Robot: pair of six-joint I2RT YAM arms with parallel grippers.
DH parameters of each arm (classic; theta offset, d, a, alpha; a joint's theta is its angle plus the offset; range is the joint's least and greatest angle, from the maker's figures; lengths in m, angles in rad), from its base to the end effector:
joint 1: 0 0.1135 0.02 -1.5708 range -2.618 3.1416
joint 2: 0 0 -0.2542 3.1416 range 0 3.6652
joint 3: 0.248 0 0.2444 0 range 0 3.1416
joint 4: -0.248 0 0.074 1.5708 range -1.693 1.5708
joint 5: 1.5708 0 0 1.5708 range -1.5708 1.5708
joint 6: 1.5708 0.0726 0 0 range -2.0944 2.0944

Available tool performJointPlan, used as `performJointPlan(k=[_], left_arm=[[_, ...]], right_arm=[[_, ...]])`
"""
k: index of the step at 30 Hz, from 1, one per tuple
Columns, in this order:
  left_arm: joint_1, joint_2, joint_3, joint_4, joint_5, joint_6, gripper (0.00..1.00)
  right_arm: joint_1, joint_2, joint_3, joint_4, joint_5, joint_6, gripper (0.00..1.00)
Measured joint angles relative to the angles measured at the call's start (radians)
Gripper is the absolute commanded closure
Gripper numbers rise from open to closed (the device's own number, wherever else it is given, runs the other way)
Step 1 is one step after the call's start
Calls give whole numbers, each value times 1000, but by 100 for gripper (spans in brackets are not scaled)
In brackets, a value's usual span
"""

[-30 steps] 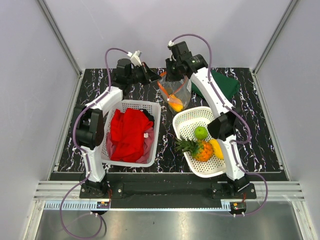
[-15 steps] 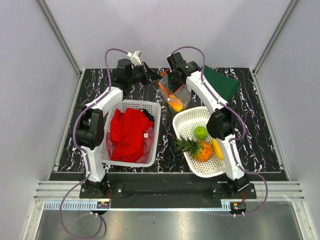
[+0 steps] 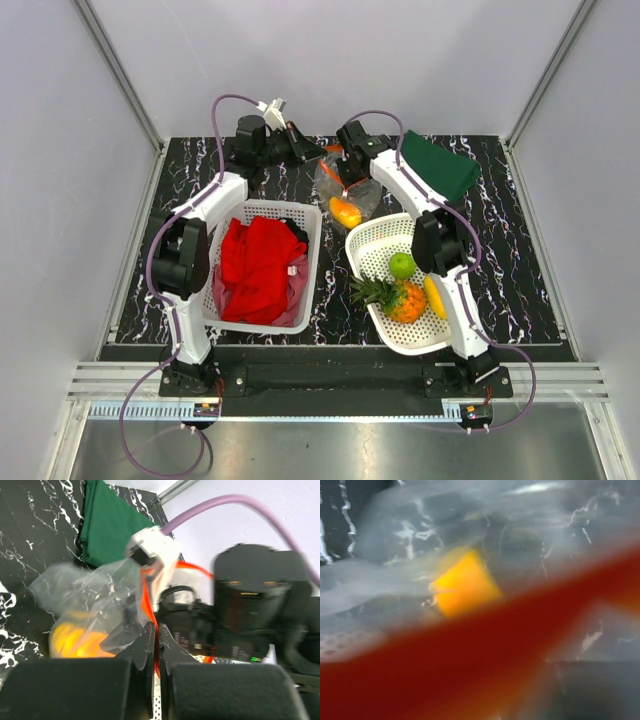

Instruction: Open the zip-top bag and remove the fake food

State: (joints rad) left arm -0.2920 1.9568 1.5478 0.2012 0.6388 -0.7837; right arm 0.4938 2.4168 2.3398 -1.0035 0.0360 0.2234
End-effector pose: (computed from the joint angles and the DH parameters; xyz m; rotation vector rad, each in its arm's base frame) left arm 0.4533 -0.1815 0.2825 0.0315 1.9412 -1.3118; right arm 0.4593 0.2442 0.1943 -0.3471 2.6411 0.1890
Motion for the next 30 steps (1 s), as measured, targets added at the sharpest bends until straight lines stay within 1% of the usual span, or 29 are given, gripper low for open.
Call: performJointPlan(k=[3, 5, 7, 11, 14, 17, 20, 24, 30], left_arm=[[-2, 0, 17, -9, 0, 0, 100], [-2, 0, 31, -18, 0, 1, 100], [-2, 0, 40, -23, 0, 1, 100], [-2, 3, 45, -27, 0, 1, 100], [-2, 10, 45, -29, 1, 1, 100], [-3, 20, 45, -33, 2, 0, 100], [-6, 27, 45, -38, 5, 0, 100], [-9, 29, 45, -42, 5, 0, 100], [-11, 29, 45, -31, 12, -13, 100]], right_arm=[[-9, 0, -29, 14, -4, -12, 63], [-14, 1, -44, 19, -11, -23, 60], [-20, 2, -53, 22, -38, -30, 56], [-30, 2, -85, 62, -127, -43, 52], [-33, 0, -132, 104, -209, -44, 44], [-35, -18, -226, 172, -322, -41, 43], [-35, -20, -271, 209, -418, -40, 41], [-39, -34, -322, 260, -501, -37, 37], [-56, -98, -438, 369, -610, 11, 36]])
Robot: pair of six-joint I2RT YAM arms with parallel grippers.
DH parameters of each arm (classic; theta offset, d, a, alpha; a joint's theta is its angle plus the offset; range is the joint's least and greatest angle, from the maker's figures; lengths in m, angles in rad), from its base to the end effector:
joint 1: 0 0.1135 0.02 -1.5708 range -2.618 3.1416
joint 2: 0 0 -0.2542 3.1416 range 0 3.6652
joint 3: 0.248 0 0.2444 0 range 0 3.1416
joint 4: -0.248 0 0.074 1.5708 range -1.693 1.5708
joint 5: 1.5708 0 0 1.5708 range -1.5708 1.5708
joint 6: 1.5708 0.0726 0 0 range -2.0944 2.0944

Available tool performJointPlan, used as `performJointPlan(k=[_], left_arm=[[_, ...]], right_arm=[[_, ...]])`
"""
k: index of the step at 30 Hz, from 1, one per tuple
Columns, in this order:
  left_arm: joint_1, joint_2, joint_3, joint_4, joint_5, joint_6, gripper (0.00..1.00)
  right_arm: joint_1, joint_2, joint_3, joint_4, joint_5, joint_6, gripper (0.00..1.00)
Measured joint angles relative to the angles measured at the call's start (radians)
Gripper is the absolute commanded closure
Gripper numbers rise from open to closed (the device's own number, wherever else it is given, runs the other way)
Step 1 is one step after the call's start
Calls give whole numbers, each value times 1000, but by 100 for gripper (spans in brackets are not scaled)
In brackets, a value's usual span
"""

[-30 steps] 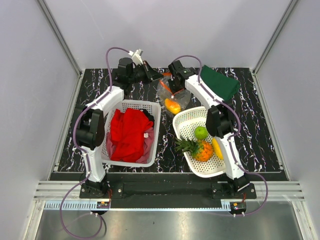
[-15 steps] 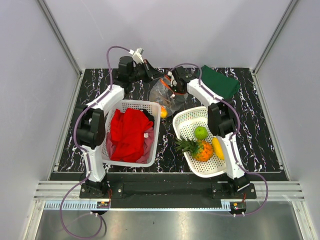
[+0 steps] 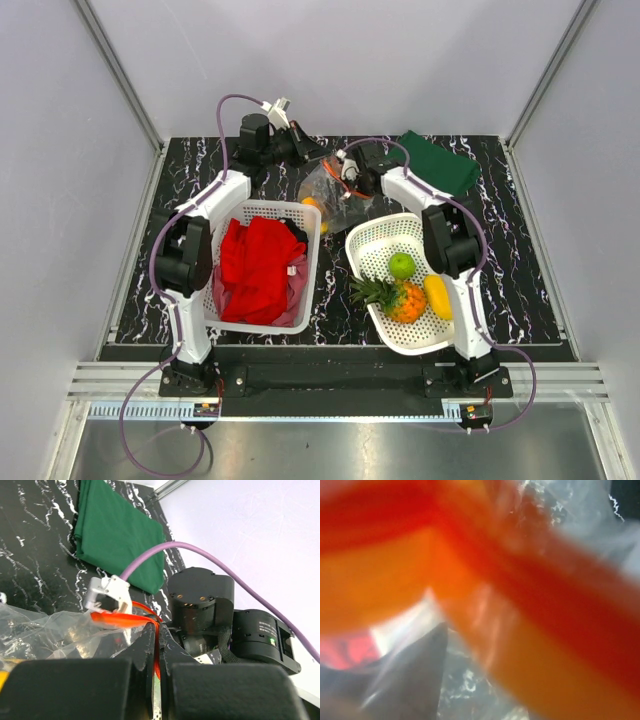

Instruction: Open the zip-top bag and remove the fake food

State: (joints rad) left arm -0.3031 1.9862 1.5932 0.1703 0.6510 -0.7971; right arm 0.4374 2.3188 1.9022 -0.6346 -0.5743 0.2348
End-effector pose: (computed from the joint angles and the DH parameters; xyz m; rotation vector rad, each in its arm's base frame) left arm 0.4573 -0.1891 0.2817 0.0321 1.9636 -1.3374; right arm 0.4370 0.2479 0.1417 -0.4793 2.6394 0.9800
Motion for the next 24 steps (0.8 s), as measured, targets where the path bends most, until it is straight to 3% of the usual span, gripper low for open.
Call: performJointPlan(k=[10, 15, 20, 24], left_arm=[[-24, 103, 25, 254, 60, -229, 100], [-45, 134, 60, 297, 68, -280, 100], [-58, 135, 64, 311, 77, -293, 100], [-58, 141, 64, 312, 79, -293, 100]], right_arm=[[-77, -110, -40, 60, -35, 29, 36], [-76, -127, -16, 21, 18, 7, 37], [-74, -127, -16, -8, 65, 5, 45], [-71, -121, -15, -9, 113, 35, 44]])
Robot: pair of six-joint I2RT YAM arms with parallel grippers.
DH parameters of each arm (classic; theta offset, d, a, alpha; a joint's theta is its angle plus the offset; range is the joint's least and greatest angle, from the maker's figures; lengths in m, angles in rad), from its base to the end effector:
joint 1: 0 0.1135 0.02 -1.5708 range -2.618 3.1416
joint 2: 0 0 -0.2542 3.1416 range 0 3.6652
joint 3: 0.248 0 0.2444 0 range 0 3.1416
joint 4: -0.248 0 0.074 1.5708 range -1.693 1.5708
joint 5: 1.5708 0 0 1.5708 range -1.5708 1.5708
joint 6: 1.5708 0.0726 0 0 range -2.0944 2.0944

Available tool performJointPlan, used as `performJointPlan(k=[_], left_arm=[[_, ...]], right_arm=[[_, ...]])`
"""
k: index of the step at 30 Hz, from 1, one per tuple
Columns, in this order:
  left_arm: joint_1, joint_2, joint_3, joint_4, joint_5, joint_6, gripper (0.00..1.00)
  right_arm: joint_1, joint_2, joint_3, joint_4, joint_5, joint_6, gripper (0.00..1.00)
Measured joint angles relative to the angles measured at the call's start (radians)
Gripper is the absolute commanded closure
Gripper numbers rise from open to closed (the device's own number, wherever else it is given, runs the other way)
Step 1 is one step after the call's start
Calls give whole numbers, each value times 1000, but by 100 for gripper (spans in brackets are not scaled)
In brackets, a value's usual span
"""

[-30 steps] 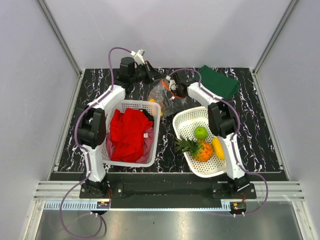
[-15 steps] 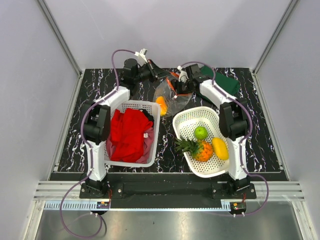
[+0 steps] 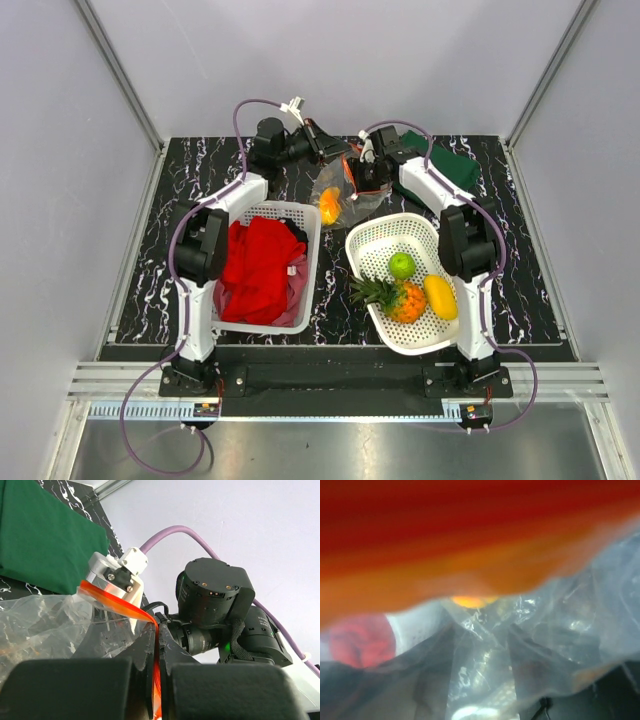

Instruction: Open the zip-top bag and remove the fake food

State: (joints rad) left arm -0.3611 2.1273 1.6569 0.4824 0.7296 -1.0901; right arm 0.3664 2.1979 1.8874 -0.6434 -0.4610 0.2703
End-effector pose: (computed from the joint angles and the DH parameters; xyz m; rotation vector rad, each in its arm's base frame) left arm 0.4701 -0.2293 0.2770 0.0080 1.8405 -1.6434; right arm 0.4492 0.2070 0.1907 -0.3161 2.5634 0.8309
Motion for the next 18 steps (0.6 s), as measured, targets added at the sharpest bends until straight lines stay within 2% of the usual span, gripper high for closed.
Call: performJointPlan(k=[4, 5, 8, 10, 12, 15, 16, 18], left_arm=[[0, 15, 0, 16, 0, -9, 100], [0, 20, 0, 19, 0, -11, 95], [0, 33, 0, 15, 1, -1, 72], [1, 34, 0, -26, 0, 30, 62], [5, 34, 12, -93, 0, 88, 34], [16, 13, 18, -214, -18, 183, 20], [26, 0, 18, -255, -26, 215, 20], [51, -38, 16, -330, -51, 274, 28]], right_arm=[[6, 6, -23, 59, 21, 86, 42], [7, 6, -37, 84, 24, 113, 42], [8, 9, -76, 135, 25, 184, 42], [8, 16, -88, 161, 25, 219, 41], [8, 23, -89, 179, 23, 239, 41], [8, 26, -91, 193, 23, 253, 40], [7, 26, -91, 196, 23, 255, 40], [5, 26, -91, 206, 16, 259, 40]])
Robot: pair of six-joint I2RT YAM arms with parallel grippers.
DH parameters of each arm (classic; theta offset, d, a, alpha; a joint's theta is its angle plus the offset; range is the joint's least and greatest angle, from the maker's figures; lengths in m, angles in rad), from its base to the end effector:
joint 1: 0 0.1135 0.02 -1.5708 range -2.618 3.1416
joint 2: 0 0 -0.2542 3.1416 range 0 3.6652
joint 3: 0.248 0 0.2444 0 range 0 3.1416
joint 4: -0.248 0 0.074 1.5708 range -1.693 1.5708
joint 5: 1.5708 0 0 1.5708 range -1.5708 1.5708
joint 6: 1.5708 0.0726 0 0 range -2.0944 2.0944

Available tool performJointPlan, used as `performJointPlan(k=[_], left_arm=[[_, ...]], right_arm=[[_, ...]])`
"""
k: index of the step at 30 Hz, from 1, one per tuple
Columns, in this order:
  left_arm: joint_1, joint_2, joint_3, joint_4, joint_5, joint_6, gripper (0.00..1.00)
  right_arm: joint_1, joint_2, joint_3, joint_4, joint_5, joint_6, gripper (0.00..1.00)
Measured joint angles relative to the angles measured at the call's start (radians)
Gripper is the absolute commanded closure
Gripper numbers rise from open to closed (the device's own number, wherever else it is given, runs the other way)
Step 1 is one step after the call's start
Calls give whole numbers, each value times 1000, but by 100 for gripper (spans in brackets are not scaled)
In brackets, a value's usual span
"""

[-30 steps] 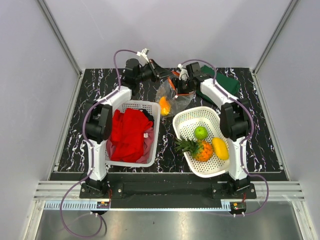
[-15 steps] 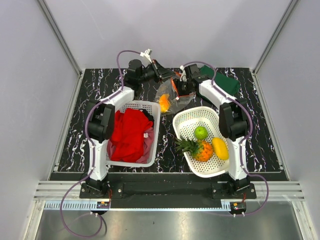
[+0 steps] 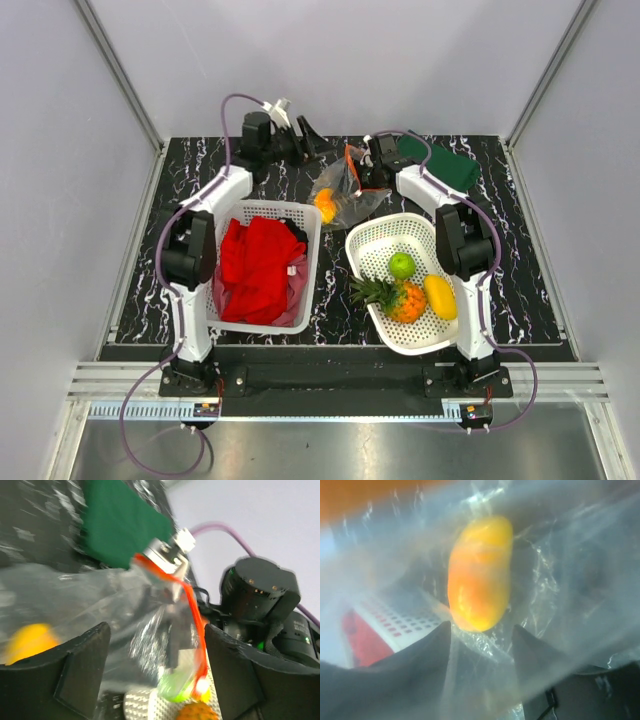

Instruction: Open the zip-top bag and remove the fake food

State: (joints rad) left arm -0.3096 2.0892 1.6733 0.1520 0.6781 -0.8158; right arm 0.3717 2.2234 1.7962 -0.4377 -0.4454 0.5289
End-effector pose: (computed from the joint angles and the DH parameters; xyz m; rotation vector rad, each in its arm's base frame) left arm 0.4747 -0.1997 0.2594 0.0214 2.0147 -1.3748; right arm 0.4595 0.2127 0.1657 -0.0118 2.5489 0.9251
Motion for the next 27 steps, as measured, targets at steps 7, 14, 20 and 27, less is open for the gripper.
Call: performJointPlan(k=[7, 14, 20, 27], left_arm=[[93, -79, 94, -301, -204, 179, 74], [48, 51, 138, -474, -366, 241, 84], [-26, 179, 178, -600, -464, 270, 88], [-79, 207, 190, -636, -473, 283, 90]], right_arm=[[-5, 11, 13, -1, -35, 4, 39], [-6, 37, 34, -1, -45, 16, 41], [-7, 50, 51, 0, -45, 26, 41], [-7, 71, 68, 0, -45, 32, 41]])
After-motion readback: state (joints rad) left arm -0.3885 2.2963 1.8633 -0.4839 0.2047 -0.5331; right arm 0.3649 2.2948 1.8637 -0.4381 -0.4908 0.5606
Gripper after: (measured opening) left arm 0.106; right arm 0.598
